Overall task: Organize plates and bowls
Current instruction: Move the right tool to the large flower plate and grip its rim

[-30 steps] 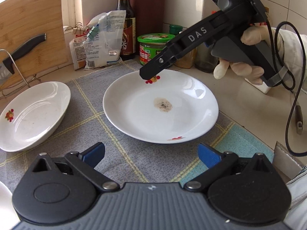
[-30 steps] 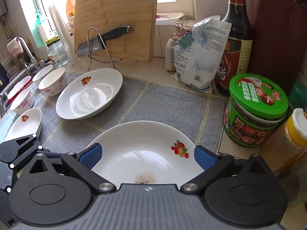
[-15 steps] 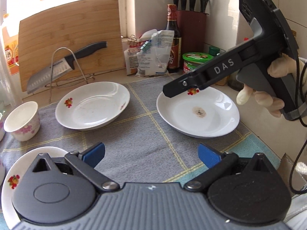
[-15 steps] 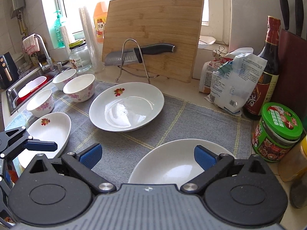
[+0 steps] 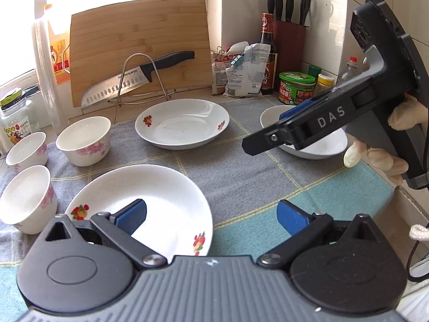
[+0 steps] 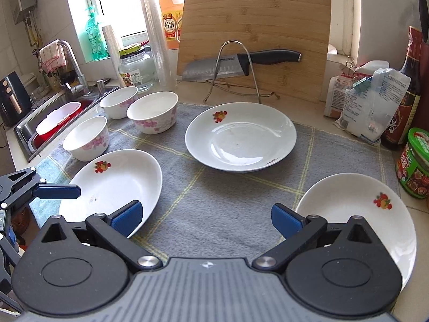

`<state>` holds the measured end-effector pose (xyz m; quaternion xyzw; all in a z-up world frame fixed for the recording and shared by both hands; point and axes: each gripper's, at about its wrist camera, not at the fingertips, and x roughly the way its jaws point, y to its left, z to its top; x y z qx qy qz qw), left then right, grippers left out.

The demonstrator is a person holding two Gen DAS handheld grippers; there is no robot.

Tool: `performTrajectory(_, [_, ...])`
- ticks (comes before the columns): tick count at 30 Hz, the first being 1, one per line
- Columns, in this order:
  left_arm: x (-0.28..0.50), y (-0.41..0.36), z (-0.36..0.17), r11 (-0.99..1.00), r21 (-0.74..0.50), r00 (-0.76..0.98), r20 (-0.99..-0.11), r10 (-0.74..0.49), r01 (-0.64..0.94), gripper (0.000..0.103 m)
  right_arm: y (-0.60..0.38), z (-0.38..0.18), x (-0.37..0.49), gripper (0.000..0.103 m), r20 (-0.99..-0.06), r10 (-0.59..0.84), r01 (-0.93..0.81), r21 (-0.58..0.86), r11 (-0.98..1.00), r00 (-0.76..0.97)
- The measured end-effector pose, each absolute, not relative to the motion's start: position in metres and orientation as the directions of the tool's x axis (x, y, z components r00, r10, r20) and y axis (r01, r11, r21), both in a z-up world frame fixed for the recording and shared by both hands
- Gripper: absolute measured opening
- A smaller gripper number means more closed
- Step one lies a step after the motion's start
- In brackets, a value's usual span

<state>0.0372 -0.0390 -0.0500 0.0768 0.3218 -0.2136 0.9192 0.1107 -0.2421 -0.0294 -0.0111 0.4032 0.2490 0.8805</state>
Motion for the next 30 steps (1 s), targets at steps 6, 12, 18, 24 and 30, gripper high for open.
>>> performTrajectory(6, [0.032,-0.003,-0.053,0.889,0.006,0.693,-0.629,-0.353,0.458,0.102,-0.206,-0.039,0.096,0.103,-0.742,0.426,-0.43,0.205,0.879,0.518])
performTrajectory(12, [0.026,0.032,-0.059,0.887,0.003,0.683,-0.64,-0.353,0.462,0.102,-0.174,-0.052,0.088,0.103,-0.767,0.423,-0.411,0.229,0.882,0.482])
performTrajectory(18, [0.026,0.065,-0.072,0.889,-0.008,0.665,-0.662,-0.347,0.457,0.102,-0.147,-0.063,0.087,0.103,-0.79,0.414,-0.404,0.231,0.885,0.453])
performTrajectory(24, [0.03,0.086,-0.092,0.89,-0.014,0.639,-0.691,-0.338,0.456,0.102,-0.125,-0.077,0.091,0.103,-0.823,0.39,-0.399,0.221,0.89,0.414])
performTrajectory(30, [0.041,0.098,-0.105,0.884,-0.033,0.62,-0.7,-0.354,0.467,0.102,-0.11,-0.084,0.097,0.103,-0.842,0.375,-0.389,0.22,0.895,0.387])
